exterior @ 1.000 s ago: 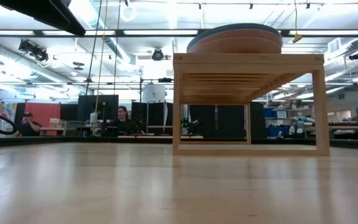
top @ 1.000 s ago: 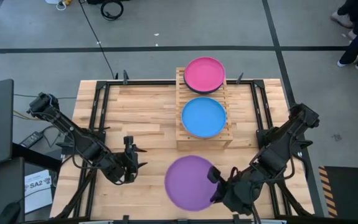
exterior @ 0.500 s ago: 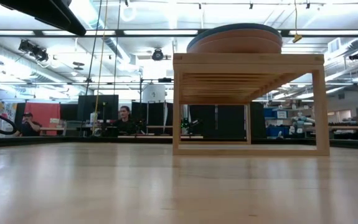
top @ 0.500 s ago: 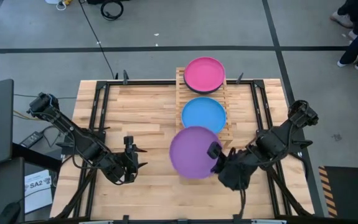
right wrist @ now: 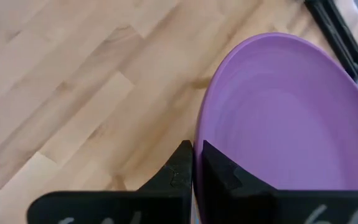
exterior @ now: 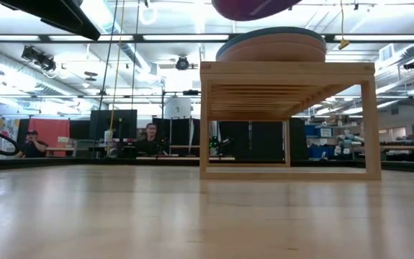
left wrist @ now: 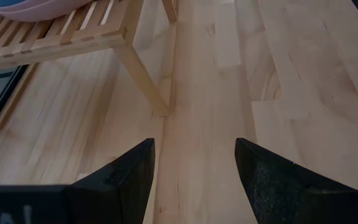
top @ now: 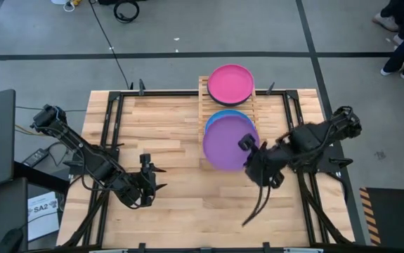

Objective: Place and stack plates onto a shelf
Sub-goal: Stack the violet plate on top of the blue plate, then return to Home Position

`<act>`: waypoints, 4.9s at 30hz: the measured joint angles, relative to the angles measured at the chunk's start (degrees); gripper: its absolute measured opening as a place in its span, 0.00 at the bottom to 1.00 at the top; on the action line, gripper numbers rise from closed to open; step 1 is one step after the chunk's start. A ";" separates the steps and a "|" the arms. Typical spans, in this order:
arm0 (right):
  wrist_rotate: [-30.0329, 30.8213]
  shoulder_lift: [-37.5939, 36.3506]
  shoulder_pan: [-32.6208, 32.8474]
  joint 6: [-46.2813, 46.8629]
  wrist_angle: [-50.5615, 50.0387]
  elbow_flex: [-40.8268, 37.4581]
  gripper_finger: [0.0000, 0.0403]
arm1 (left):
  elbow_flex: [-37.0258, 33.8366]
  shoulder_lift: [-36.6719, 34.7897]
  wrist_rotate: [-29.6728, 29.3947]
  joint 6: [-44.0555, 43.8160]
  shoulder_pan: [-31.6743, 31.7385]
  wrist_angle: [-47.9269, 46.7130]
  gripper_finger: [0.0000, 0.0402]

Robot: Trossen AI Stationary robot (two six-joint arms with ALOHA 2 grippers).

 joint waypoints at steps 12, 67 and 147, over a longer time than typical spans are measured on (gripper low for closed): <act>-3.12 -6.67 -9.44 0.01 0.78 -0.28 0.05 | 0.00 0.00 0.00 0.15 0.00 0.15 0.57; -5.62 -20.88 -15.92 -5.97 29.14 -37.40 0.11 | 0.01 0.00 0.00 -0.43 -0.01 1.37 0.57; -9.22 -22.03 -17.62 12.50 33.60 -18.30 0.37 | 0.02 -1.70 2.75 17.00 10.38 15.51 0.57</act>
